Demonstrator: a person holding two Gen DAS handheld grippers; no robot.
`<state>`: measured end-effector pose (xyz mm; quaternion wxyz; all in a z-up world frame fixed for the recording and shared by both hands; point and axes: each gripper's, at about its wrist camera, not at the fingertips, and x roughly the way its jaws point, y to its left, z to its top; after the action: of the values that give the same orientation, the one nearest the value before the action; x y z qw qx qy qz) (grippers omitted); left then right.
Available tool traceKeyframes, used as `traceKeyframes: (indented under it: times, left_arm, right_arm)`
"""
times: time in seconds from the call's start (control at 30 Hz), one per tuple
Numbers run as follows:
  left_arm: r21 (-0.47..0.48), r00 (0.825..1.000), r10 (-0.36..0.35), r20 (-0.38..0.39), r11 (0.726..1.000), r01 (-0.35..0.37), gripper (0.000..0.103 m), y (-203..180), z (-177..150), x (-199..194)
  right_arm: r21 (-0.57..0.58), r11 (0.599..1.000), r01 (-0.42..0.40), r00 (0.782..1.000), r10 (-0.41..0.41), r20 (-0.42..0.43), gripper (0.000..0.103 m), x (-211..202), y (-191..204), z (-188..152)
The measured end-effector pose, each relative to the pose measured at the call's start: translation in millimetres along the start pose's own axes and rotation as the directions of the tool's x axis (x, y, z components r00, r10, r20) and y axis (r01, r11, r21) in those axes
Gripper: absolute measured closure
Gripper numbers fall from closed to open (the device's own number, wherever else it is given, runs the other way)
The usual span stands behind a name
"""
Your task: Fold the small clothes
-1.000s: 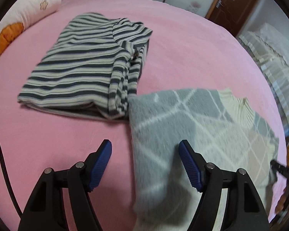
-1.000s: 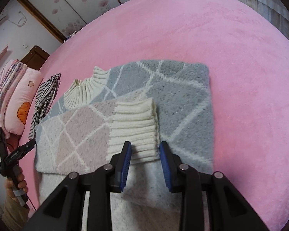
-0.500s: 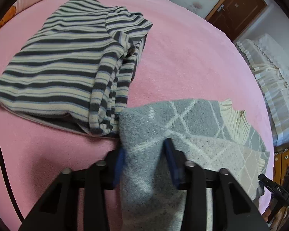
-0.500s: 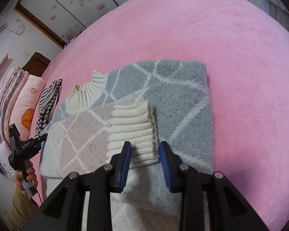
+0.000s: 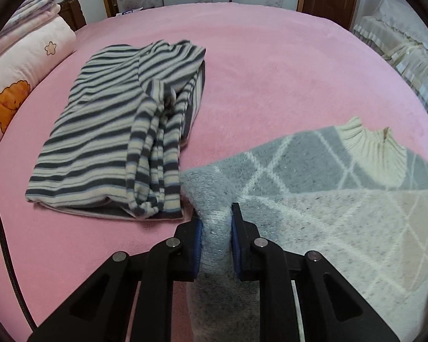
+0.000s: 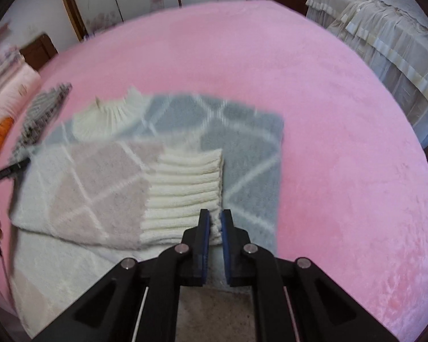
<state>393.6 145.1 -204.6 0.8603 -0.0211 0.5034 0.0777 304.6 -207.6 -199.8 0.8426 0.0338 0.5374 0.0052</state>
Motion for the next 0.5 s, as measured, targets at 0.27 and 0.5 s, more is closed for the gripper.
traceKeyframes:
  times: [0.27, 0.5]
  left_arm:
    - [0.085, 0.994, 0.105, 0.031, 0.991, -0.107, 0.018, -13, -7, -26]
    - [0.101, 0.989, 0.118, 0.088, 0.987, -0.127, 0.015, -18, -35, -82]
  right_arm:
    - [-0.039, 0.995, 0.088, 0.995, -0.086, 0.050, 0.080, -12, 14, 3]
    - [-0.061, 0.996, 0.064, 0.986, -0.054, 0.160, 0.064, -52, 30, -7]
